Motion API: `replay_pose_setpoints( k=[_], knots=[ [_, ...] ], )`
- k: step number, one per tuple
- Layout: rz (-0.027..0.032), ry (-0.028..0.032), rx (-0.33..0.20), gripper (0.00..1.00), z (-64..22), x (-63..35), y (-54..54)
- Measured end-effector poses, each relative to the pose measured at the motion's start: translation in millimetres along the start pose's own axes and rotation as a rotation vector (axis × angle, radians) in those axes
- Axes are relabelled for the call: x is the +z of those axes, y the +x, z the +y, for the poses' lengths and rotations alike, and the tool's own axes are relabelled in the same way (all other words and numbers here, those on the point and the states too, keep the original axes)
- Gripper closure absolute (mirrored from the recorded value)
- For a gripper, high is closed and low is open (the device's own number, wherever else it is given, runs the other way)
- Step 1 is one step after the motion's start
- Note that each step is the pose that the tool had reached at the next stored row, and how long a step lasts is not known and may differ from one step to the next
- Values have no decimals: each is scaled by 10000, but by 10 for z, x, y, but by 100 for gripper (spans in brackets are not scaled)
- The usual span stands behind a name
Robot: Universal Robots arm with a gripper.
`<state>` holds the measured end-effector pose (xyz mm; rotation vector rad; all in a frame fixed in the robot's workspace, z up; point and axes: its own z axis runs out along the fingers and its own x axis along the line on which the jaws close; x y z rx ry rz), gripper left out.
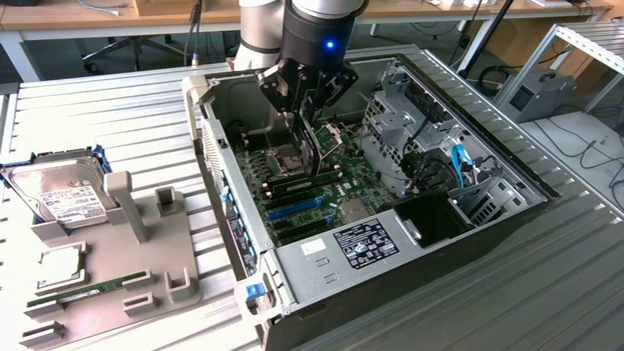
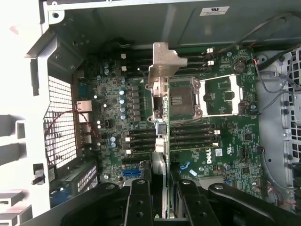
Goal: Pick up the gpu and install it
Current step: 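Pick up the gpu and move the gpu toward the slot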
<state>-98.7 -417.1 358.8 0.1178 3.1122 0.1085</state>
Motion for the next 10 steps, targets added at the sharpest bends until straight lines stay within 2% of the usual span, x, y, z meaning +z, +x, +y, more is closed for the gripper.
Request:
replay_pose_setpoints(
  k=[10],
  knots=[
    [2, 3, 0, 74, -3, 20, -88]
  ],
)
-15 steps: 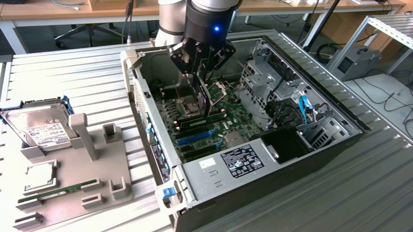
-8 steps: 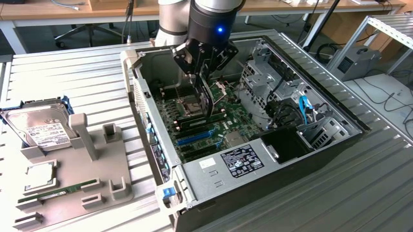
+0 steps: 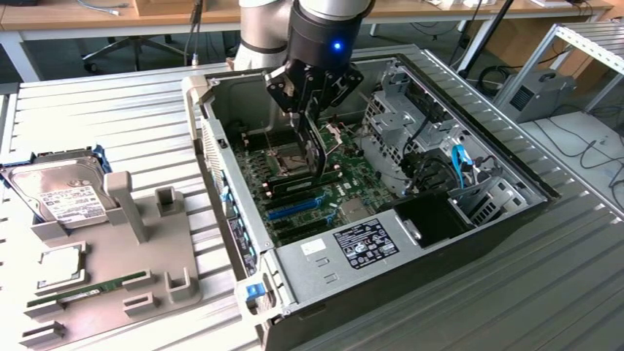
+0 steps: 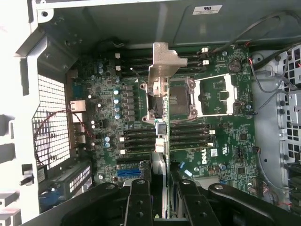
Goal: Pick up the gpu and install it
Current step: 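Pick up the gpu and move the gpu toward the slot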
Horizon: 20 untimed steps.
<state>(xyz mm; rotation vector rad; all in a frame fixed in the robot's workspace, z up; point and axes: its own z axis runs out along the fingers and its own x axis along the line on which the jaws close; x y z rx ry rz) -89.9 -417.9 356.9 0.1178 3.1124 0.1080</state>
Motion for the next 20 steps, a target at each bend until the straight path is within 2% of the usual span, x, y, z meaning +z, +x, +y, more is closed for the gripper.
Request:
replay_pose_setpoints(
  k=[11, 20],
  knots=[
    [-1, -2, 0, 74, -4, 19, -78],
    [1, 1, 0, 74, -6, 43, -186]
  ],
)
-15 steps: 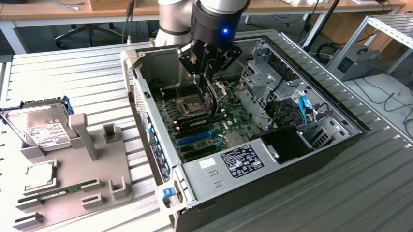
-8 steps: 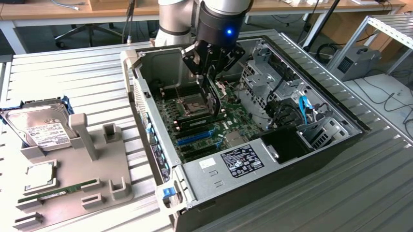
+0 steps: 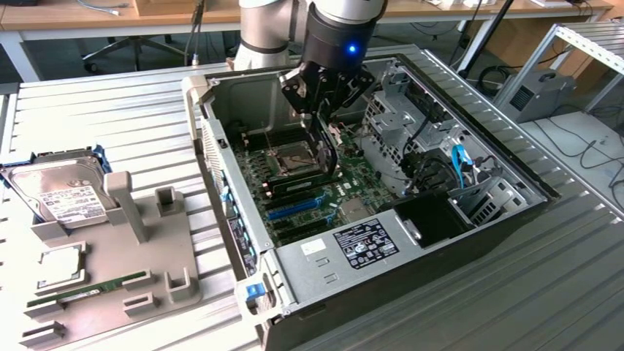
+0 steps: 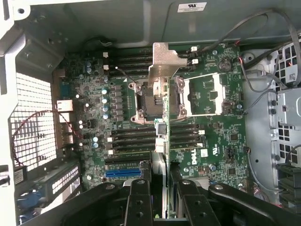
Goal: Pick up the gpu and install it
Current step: 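Pick up the gpu and move the gpu toward the slot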
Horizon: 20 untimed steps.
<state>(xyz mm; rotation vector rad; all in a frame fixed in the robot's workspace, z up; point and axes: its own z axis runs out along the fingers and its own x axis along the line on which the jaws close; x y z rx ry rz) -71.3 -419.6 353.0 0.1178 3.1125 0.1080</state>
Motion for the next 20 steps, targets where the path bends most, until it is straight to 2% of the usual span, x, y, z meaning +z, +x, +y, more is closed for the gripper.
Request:
replay_pose_setpoints(
  k=[8, 20],
  knots=[
    [-1, -2, 1, 74, -7, 18, -56],
    [7, -1, 0, 74, -15, 63, -233]
  ],
)
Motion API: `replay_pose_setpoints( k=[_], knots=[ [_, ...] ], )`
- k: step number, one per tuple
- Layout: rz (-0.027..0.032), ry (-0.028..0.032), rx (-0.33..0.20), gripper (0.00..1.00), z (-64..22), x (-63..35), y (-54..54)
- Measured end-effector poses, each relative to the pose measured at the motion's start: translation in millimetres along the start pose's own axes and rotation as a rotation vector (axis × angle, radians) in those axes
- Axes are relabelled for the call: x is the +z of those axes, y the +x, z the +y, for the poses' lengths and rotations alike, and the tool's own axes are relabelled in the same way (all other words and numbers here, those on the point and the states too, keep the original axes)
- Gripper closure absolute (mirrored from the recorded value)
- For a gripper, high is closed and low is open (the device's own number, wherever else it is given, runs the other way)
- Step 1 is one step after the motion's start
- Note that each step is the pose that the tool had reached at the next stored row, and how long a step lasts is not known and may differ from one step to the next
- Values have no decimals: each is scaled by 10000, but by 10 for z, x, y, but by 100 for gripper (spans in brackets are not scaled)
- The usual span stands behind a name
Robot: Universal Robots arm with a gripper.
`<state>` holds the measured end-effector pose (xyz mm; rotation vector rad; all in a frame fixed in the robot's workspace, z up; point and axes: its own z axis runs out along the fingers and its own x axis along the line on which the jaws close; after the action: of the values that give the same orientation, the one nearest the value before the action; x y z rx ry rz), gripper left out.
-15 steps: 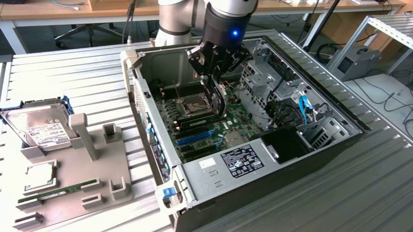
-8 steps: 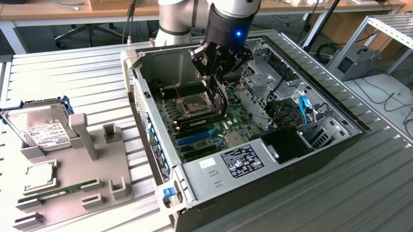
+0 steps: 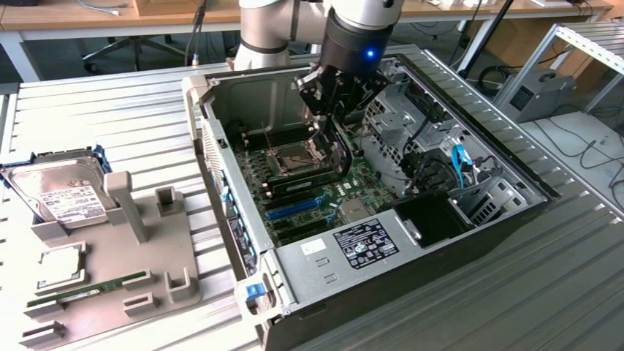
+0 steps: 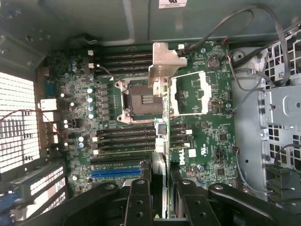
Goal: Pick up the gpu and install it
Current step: 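Pick up the gpu and move the gpu toward the slot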
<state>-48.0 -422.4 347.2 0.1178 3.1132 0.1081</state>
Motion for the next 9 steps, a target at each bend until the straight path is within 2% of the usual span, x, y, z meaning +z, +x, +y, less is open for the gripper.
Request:
replay_pose_setpoints(
  k=[9],
  knots=[
    [1, 0, 2, 74, 3, 18, -72]
  ],
)
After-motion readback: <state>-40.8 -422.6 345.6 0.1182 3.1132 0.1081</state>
